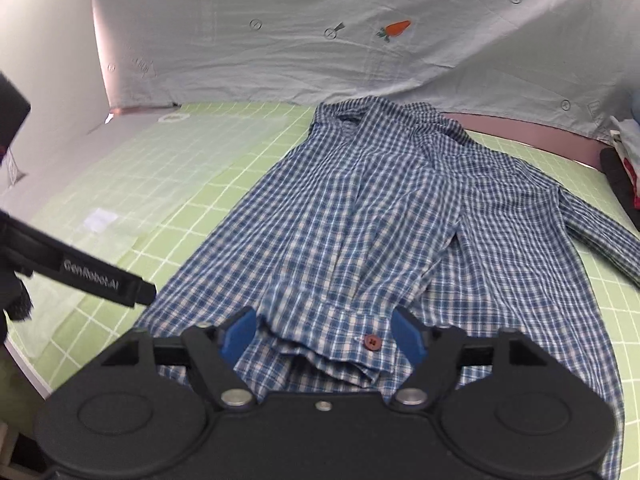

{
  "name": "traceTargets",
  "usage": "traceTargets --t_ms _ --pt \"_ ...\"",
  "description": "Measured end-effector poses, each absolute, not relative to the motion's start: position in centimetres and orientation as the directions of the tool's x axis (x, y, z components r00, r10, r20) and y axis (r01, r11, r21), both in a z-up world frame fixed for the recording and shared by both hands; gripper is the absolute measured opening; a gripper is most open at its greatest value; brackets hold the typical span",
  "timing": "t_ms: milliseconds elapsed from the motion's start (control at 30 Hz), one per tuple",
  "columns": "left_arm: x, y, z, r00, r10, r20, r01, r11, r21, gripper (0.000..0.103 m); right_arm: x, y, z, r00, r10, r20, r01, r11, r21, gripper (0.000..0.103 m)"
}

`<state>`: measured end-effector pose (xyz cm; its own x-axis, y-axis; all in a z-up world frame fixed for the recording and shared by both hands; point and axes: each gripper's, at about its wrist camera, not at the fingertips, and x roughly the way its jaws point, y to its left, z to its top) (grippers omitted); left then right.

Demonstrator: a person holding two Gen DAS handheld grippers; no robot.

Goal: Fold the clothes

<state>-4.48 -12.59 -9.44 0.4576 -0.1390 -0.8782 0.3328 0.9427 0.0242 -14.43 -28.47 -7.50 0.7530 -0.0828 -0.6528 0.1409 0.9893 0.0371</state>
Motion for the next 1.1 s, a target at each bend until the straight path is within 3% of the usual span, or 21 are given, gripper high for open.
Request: traceTargets --t_ms 300,767,867,1100 --pt "-5.5 -15.5 -8.9 0.468 -0.177 -0.866 0.330 0.944 -0.015 0.084 -18.0 -33.6 -5.0 0.787 -0.243 -0.567 0.345 0.936 0.077 0.097" --pt "-5.1 -21.4 -8.9 0.412 -0.293 -0.863 0.435 0.895 -0.097 0.079 -18.2 -36.1 -9.3 0.591 -0.351 -0.726 0.437 0.896 -0.078 0.097" --pt "-5.1 -21.9 -8.9 0.394 -0.308 -0.866 0.455 0.884 -0.108 0.071 -18.1 -36.5 -10.3 0.557 -0.337 -0.759 0.442 0.894 -0.073 0.097" --pt "-4.9 -22.7 -9.5 0.322 -0.358 -0.876 0.475 0.862 -0.178 0.038 -18.0 -37.4 -11.4 0.522 -0.315 -0.793 0.463 0.885 -0.046 0.097"
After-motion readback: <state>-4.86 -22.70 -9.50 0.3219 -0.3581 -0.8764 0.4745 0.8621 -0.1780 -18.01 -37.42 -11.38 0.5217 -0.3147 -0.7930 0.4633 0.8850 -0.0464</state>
